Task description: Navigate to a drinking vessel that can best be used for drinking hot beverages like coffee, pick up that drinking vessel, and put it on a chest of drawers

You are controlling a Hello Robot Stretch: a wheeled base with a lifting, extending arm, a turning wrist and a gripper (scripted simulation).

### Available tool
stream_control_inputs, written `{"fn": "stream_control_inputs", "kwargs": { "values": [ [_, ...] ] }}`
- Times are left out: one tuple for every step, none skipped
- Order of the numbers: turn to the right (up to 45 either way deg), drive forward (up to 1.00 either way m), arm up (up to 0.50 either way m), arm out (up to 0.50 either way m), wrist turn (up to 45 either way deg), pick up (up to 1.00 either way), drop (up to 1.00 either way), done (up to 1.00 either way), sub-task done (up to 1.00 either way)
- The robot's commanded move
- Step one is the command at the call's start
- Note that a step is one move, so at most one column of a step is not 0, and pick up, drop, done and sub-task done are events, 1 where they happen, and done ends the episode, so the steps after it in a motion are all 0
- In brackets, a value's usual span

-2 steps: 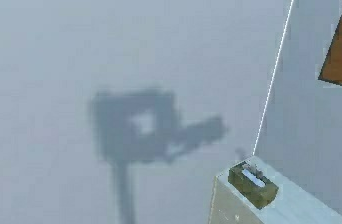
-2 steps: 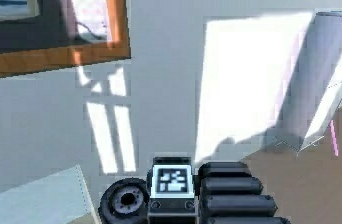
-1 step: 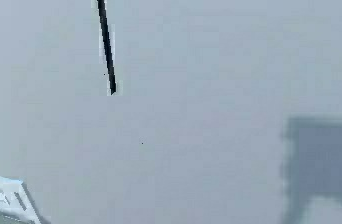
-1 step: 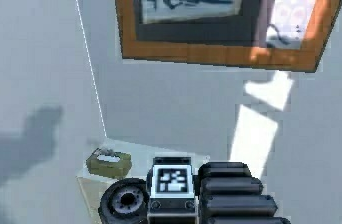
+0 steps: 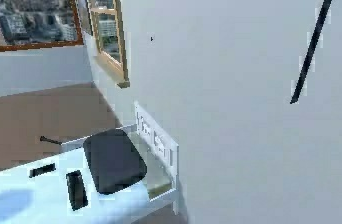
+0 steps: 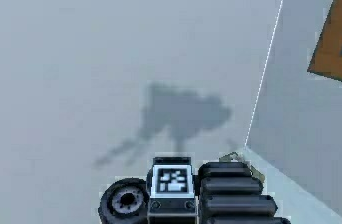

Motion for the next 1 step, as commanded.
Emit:
{"fn": "stream_control_inputs", "kwargs": {
  "values": [
    [-45.0,0.0,0.0,0.0,0.0,0.0,0.0,0.0,0.0]
  ]
}}
